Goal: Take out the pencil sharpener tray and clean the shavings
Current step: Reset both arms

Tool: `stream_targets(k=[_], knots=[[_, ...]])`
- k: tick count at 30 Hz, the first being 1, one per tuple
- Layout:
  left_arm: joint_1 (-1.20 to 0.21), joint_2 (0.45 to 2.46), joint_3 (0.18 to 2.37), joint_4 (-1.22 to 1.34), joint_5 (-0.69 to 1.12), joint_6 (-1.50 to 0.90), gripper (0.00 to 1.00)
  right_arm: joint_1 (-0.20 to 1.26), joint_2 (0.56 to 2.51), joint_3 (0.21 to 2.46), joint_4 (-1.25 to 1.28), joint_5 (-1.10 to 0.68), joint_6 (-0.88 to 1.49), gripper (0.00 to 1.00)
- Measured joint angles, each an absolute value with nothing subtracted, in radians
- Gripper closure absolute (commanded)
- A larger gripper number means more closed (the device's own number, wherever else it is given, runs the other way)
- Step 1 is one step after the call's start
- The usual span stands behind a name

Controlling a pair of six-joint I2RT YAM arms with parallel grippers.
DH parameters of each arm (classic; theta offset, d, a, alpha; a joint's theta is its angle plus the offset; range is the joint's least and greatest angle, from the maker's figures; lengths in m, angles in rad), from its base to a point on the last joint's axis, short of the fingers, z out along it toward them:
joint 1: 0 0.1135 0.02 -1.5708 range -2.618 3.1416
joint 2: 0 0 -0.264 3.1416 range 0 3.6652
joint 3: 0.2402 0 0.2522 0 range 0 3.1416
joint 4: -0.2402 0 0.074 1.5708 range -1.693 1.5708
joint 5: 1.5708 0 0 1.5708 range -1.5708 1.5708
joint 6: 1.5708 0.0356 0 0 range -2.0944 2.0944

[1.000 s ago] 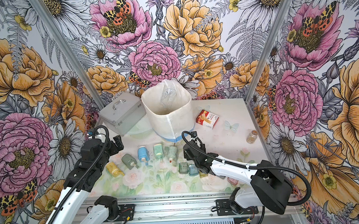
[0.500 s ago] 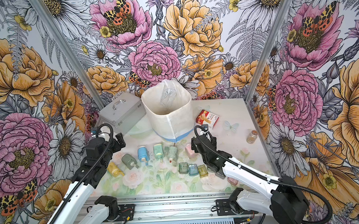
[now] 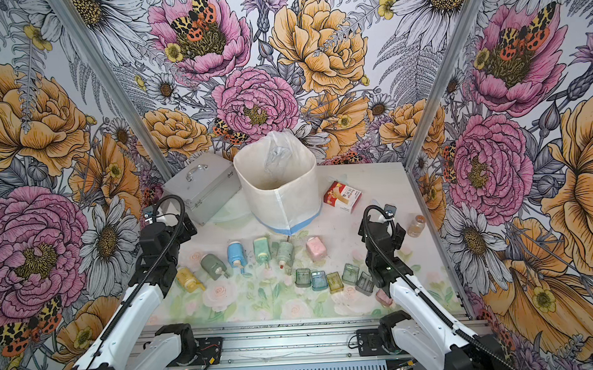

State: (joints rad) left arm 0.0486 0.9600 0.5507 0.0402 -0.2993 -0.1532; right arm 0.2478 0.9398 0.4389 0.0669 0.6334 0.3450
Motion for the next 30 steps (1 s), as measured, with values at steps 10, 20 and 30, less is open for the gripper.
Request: stream_targets(k=[10,20,30], knots=[[0.062,1.056,0.440,0.253,-0.265,-0.138,0.01,0.181,1.021,0.389,0.279,0.658,0.283,0.08],[0.064,1.186,0.407,0.440,-0.184,-0.137,0.01,0.155,1.086,0.268,0.567,0.576,0.172,0.08],[0.044,1.272,0.316,0.710,-0.072,-0.054,0.01,0.094,1.115,0.199,0.762,0.473,0.147,0.10]])
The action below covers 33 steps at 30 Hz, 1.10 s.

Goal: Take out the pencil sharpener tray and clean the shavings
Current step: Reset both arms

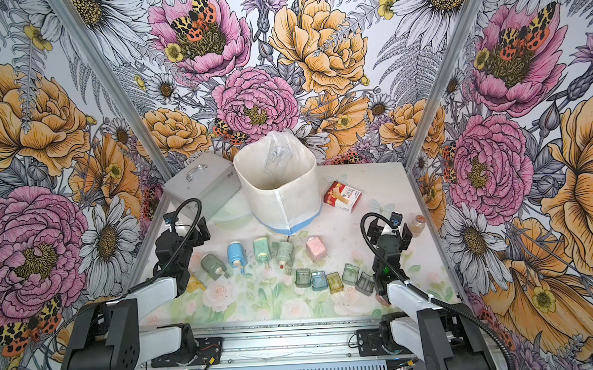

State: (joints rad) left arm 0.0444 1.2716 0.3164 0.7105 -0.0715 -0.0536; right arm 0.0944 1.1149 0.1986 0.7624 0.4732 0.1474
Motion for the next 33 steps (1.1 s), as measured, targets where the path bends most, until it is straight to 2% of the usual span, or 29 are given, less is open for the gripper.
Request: stream_targets(k=[11,29,30,33], knots=[[0.053,1.371,0.313,0.844,0.078,0.003,0.01,0.090,1.248,0.199,0.844,0.385,0.109,0.11],[0.054,1.547,0.330,0.931,0.179,0.052,0.01,0.066,1.515,0.207,1.093,0.360,0.068,0.11],[0.057,1.548,0.336,0.931,0.186,0.051,0.01,0.066,1.524,0.216,1.095,0.360,0.067,0.02],[0.064,1.548,0.353,0.933,0.201,0.051,0.01,0.066,1.533,0.262,1.063,0.345,0.058,0.00]])
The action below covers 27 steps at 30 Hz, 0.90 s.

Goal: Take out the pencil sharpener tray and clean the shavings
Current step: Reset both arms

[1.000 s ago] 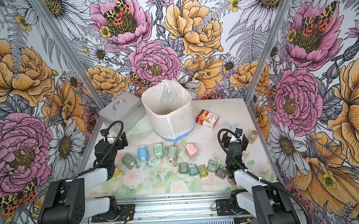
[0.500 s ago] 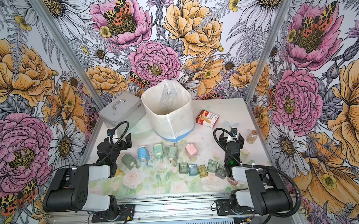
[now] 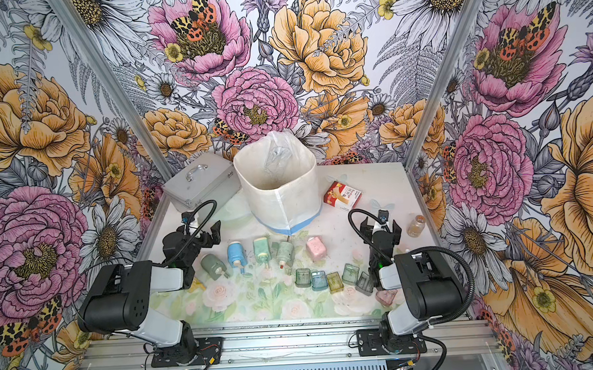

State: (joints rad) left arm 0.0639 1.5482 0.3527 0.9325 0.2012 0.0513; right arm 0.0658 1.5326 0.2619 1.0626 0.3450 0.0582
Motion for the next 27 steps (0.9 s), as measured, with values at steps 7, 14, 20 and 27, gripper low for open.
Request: stream_targets(k=[7,14,20,27], knots=[[0.052,1.548,0.362,0.922,0.117,0.029,0.01,0.057,1.533,0.353,0.962,0.343,0.063,0.01],[-0.041,1.548,0.365,0.924,-0.104,0.026,0.01,0.057,1.533,0.353,0.926,0.343,0.066,0.00],[-0.041,1.548,0.365,0.925,-0.153,0.026,0.01,0.059,1.533,0.352,0.924,0.343,0.065,0.00],[-0.028,1.548,0.365,0.923,-0.153,0.026,0.01,0.059,1.533,0.352,0.924,0.343,0.065,0.00]])
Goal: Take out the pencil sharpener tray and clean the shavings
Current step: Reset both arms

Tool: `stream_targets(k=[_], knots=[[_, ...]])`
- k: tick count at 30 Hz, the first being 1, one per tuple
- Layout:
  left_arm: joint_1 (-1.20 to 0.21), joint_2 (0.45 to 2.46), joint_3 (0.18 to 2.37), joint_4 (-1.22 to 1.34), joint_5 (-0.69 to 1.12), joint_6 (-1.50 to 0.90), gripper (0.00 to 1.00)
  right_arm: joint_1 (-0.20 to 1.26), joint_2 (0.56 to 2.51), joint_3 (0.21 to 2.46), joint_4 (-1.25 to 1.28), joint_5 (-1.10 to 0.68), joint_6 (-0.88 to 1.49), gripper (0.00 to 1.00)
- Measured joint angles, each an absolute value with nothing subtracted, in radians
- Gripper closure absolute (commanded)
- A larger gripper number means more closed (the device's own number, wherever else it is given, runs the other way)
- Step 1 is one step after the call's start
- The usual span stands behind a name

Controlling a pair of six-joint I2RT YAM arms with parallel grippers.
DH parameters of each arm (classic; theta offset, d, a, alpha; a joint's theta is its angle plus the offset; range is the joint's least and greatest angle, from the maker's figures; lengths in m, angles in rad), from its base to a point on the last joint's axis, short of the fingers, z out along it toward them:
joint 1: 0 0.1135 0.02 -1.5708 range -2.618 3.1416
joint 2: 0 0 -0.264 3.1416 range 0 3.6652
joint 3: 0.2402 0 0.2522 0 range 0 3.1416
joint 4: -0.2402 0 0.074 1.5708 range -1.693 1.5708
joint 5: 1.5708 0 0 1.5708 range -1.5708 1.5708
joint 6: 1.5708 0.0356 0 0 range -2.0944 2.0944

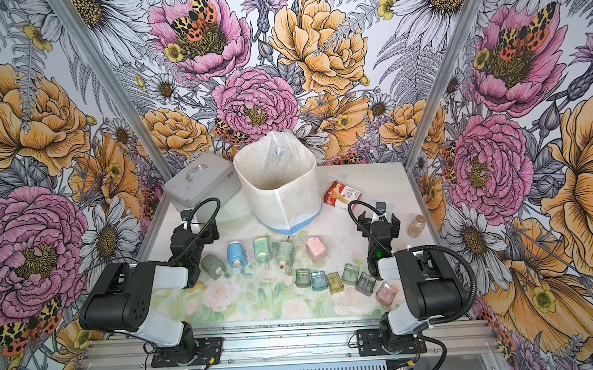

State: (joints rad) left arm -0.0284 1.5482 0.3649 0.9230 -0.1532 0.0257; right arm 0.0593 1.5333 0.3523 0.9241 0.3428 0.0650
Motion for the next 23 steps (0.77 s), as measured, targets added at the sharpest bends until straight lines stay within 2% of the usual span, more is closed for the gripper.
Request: stream_targets(k=[23], knots=[[-0.010,1.548,0.367,0.915,-0.132,0.025,0.01,0.058,1.533,0.353,0.922,0.334,0.065,0.01]])
